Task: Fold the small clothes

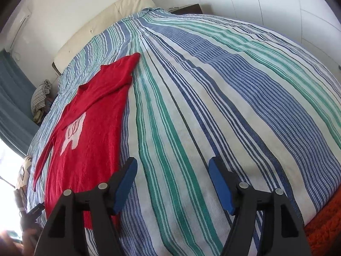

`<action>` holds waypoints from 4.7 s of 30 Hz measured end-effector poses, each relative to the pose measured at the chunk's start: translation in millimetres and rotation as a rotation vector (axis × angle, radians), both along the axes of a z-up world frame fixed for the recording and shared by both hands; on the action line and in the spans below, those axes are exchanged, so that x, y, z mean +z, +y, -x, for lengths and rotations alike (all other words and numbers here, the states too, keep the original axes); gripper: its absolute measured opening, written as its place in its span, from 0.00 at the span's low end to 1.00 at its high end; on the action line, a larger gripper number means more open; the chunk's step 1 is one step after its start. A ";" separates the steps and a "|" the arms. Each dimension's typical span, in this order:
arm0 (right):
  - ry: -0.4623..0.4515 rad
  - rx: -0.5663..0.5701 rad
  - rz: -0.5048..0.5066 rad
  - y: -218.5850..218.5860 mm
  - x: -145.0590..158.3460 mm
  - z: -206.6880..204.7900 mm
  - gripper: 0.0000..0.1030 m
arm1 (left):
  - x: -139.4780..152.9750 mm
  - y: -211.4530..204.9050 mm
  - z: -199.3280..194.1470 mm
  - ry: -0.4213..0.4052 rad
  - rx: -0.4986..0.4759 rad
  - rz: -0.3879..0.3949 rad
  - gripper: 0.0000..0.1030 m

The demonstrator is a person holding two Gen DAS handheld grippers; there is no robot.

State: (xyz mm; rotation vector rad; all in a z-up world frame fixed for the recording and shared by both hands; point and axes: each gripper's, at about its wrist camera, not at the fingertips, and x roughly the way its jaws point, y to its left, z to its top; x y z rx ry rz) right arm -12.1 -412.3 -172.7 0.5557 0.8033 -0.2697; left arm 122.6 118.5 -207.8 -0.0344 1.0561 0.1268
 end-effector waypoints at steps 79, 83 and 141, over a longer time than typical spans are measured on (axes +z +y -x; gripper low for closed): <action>0.005 0.007 -0.095 -6.5 -4.7 -7.2 0.81 | 247.0 -282.4 -148.1 -0.331 -0.547 0.200 0.80; 0.006 0.011 -0.102 -6.5 -4.6 -6.8 0.81 | 181.2 -275.8 -113.3 -0.212 -0.619 0.227 0.75; 0.056 0.065 0.081 17.5 -12.7 -16.9 0.89 | 70.1 -46.4 24.2 -0.154 -0.185 0.131 0.85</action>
